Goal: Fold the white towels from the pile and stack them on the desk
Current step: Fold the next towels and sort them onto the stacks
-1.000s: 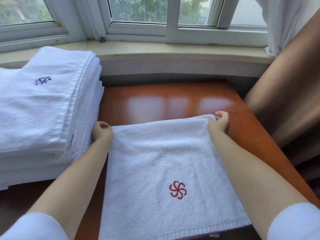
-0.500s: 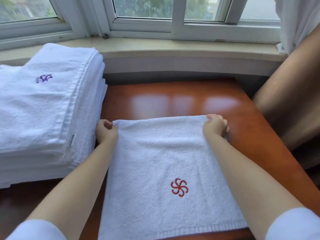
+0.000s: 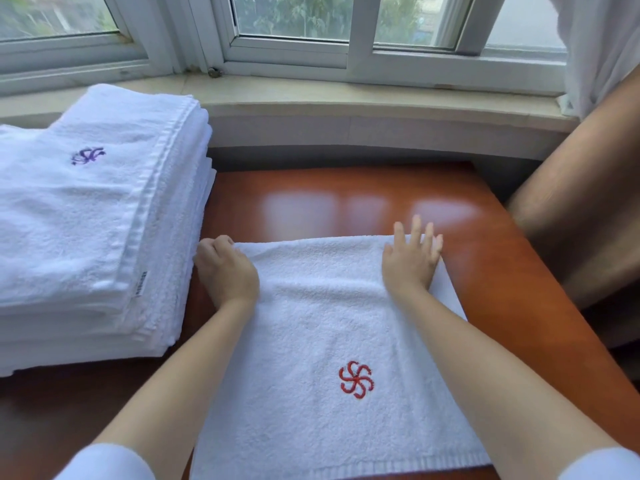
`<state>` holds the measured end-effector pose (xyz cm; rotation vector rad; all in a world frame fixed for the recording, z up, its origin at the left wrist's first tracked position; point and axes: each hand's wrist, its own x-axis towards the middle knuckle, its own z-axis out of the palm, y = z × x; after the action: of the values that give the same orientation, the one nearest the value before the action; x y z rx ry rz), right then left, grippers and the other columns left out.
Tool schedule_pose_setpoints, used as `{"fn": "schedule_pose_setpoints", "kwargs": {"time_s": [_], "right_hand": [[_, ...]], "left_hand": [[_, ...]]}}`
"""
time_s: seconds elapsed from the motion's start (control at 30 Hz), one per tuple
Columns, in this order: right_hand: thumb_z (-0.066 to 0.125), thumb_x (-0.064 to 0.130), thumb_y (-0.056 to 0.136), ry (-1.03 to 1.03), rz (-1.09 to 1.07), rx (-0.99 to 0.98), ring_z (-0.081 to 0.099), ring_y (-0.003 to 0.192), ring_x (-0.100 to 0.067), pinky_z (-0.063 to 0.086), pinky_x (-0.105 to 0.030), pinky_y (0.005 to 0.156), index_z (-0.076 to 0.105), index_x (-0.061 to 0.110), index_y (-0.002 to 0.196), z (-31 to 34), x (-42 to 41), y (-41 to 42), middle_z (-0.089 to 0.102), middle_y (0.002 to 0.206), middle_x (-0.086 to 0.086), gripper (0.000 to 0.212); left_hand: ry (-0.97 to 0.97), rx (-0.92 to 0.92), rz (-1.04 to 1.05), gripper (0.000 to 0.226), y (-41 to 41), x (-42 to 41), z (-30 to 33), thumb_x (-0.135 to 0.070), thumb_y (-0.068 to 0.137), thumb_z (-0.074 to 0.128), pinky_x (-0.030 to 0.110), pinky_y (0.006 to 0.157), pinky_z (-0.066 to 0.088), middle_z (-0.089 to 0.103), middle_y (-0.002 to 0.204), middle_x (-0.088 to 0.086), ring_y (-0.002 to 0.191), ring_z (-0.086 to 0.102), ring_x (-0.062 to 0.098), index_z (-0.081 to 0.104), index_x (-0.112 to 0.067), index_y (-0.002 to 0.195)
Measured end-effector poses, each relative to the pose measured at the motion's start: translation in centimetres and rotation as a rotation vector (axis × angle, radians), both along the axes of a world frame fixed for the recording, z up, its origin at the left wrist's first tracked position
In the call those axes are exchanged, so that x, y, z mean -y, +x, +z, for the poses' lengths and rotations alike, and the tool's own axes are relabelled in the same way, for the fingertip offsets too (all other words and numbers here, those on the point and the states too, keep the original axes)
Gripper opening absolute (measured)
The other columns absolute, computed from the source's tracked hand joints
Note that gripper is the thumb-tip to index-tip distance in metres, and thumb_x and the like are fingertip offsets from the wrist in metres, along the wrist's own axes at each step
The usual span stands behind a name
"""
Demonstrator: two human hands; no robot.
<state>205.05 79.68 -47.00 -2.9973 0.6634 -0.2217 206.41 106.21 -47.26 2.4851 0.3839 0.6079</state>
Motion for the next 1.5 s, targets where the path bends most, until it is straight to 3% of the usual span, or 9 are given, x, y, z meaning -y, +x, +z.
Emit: {"fn": "schedule_pose_setpoints", "kwargs": {"time_s": [0.13,0.23,0.33,0.57,0.8,1.0,1.17,1.33,1.5], "right_hand": [[0.039,0.028,0.099,0.301,0.283,0.078,0.03,0.139,-0.019,0.018,-0.033,0.112,0.043,0.016,0.14,1.0,-5.0,-1.1,0.038,0.149,-0.004,0.043],[0.029,0.041,0.101,0.246,0.447,-0.153,0.006,0.148,-0.015,0.003,-0.035,0.118,0.021,0.022,0.152,-0.5,-6.3,-2.8,0.01,0.161,0.0,0.055],[0.02,0.06,0.096,0.143,0.421,-0.249,-0.01,0.148,-0.014,-0.007,-0.038,0.118,0.006,0.031,0.153,-1.3,-5.0,-2.6,-0.006,0.162,0.004,0.066],[0.014,0.065,0.094,0.095,0.302,-0.265,-0.01,0.148,-0.016,-0.005,-0.039,0.119,0.001,0.029,0.154,-1.3,-0.4,-0.2,-0.007,0.162,0.002,0.07],[0.029,0.035,0.102,0.219,0.238,-0.022,0.01,0.147,-0.017,0.003,-0.035,0.117,0.027,0.02,0.15,-0.4,-3.6,-1.4,0.013,0.161,-0.004,0.05],[0.018,0.051,0.1,0.148,0.399,-0.225,-0.01,0.147,-0.012,-0.01,-0.036,0.117,0.003,0.03,0.153,-2.0,-4.9,-4.6,-0.008,0.161,0.005,0.06],[0.013,0.056,0.098,0.113,0.274,-0.284,-0.013,0.147,-0.013,-0.009,-0.037,0.117,-0.003,0.03,0.153,-1.3,-1.1,-7.4,-0.013,0.161,0.004,0.063],[0.015,0.052,0.1,0.149,0.098,-0.298,-0.011,0.148,-0.017,-0.006,-0.038,0.118,0.001,0.026,0.154,-0.2,-0.1,-12.0,-0.011,0.161,0.0,0.061],[0.025,0.046,0.101,0.242,0.281,-0.276,-0.005,0.148,-0.017,-0.004,-0.039,0.118,0.011,0.029,0.153,0.3,-5.8,-14.9,-0.003,0.162,0.0,0.058]], "left_hand": [[0.121,-0.062,-0.372,0.028,-1.6,2.3,0.9,0.003,0.089,0.046,0.042,0.086,0.037,0.061,0.109,0.017,0.104,0.054,0.036,0.063,0.0,0.111],[0.259,-0.322,-0.594,0.051,-3.0,2.9,0.1,-0.034,0.099,0.026,0.035,0.11,0.023,0.042,0.147,0.01,0.138,0.033,0.022,0.047,-0.011,0.138],[0.429,-0.478,-0.587,0.061,-3.4,2.1,-1.0,-0.055,0.098,0.017,0.044,0.119,-0.004,0.0,0.163,0.0,0.149,-0.004,0.016,0.015,-0.029,0.153],[0.523,-0.572,-0.589,0.073,-2.0,1.2,-0.8,-0.076,0.087,0.015,0.058,0.115,-0.009,-0.011,0.162,-0.004,0.148,-0.015,0.02,0.003,-0.043,0.151],[0.35,-0.517,-0.424,0.051,-2.7,4.5,-0.5,-0.042,0.102,0.016,0.06,0.115,-0.003,-0.003,0.163,-0.001,0.149,-0.01,0.022,0.016,-0.034,0.152],[0.387,-0.526,-0.507,0.055,-4.4,5.4,-1.4,-0.045,0.1,0.014,0.052,0.117,-0.008,-0.005,0.162,-0.003,0.149,-0.009,0.016,0.009,-0.032,0.154],[0.416,-0.571,-0.535,0.056,-6.1,2.6,-0.8,-0.05,0.1,0.012,0.049,0.118,-0.008,-0.008,0.162,-0.003,0.148,-0.012,0.017,0.004,-0.034,0.153],[0.449,-0.613,-0.458,0.055,-10.4,-0.2,-0.5,-0.045,0.101,0.011,0.053,0.117,-0.005,-0.01,0.162,0.0,0.148,-0.012,0.018,0.003,-0.033,0.154],[0.422,-0.574,-0.574,0.056,-14.7,1.4,0.2,-0.044,0.102,0.015,0.05,0.118,-0.007,-0.008,0.162,0.0,0.149,-0.01,0.017,0.005,-0.03,0.154]]}}
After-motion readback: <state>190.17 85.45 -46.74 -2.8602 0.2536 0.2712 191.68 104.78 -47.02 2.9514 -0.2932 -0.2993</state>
